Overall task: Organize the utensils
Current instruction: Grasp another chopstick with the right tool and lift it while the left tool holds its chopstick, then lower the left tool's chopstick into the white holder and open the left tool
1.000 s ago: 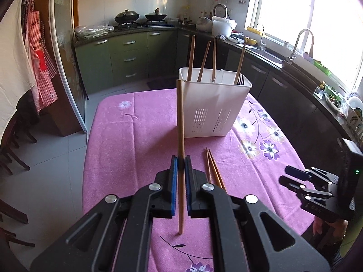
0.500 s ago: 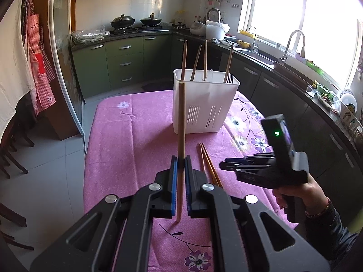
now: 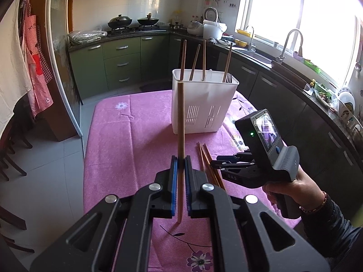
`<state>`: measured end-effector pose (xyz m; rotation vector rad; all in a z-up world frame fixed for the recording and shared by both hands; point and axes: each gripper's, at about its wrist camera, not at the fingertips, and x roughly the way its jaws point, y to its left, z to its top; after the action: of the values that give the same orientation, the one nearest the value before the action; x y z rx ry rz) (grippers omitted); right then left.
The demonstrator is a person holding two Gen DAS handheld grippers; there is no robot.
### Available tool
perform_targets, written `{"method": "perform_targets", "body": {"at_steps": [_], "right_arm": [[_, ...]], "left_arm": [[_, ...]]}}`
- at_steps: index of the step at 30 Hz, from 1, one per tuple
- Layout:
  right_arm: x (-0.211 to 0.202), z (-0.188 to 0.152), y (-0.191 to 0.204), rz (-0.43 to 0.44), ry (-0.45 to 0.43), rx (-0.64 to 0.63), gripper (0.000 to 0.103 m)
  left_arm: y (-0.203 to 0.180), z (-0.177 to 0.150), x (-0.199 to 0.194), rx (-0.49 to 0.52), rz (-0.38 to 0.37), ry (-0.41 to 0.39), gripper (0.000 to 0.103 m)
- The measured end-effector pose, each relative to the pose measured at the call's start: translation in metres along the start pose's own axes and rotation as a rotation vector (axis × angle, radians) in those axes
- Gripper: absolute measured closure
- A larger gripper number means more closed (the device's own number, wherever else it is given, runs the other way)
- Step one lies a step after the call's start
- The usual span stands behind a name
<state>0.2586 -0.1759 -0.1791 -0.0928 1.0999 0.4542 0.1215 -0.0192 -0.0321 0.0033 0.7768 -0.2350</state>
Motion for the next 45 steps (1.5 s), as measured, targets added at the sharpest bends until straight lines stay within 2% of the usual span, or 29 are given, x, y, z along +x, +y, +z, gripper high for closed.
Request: {"method": "perform_targets", "body": {"at_steps": [8, 10, 13, 16, 19, 23, 26, 30, 38, 45], "right_arm": [[0.010, 0.009, 0.009, -0.056, 0.009, -0.035, 0.090], [0.011, 0.011, 0.009, -0.055, 0.006, -0.034, 0.095], [0.009, 0.014, 0.003, -0.023, -0.008, -0.007, 0.096], [-0.014, 0.012, 0.002, -0.001, -0.072, 0.004, 0.096], [-0.052, 0.008, 0.004, 0.012, -0.178, -0.004, 0.096], [-0.122, -0.009, 0.002, 0.010, -0.364, -0.026, 0.096], [-0.156, -0.026, -0.002, -0.005, -0.433, -0.048, 0.096], [-0.175, -0.048, -0.003, -0.043, -0.468, -0.066, 0.096], [-0.207, -0.103, 0.000, -0.036, -0.523, -0.055, 0.096], [-0.214, -0.114, -0.009, -0.021, -0.533, -0.028, 0.096]], "left_arm": [[-0.002, -0.002, -0.002, 0.006, 0.002, 0.002, 0.097], [-0.002, -0.003, -0.003, 0.008, 0.004, 0.003, 0.097], [-0.001, -0.003, -0.004, 0.009, 0.007, 0.004, 0.097], [-0.001, -0.003, -0.004, 0.011, 0.009, 0.008, 0.097], [-0.002, -0.003, -0.004, 0.020, 0.013, 0.010, 0.097], [-0.003, -0.003, -0.005, 0.024, 0.016, 0.010, 0.097], [-0.004, -0.003, -0.006, 0.028, 0.019, 0.009, 0.097], [-0.005, -0.004, -0.007, 0.033, 0.024, 0.007, 0.097], [-0.004, -0.004, -0.012, 0.027, 0.022, -0.003, 0.097], [-0.006, 0.020, -0.025, 0.028, -0.008, -0.020, 0.097]]}}
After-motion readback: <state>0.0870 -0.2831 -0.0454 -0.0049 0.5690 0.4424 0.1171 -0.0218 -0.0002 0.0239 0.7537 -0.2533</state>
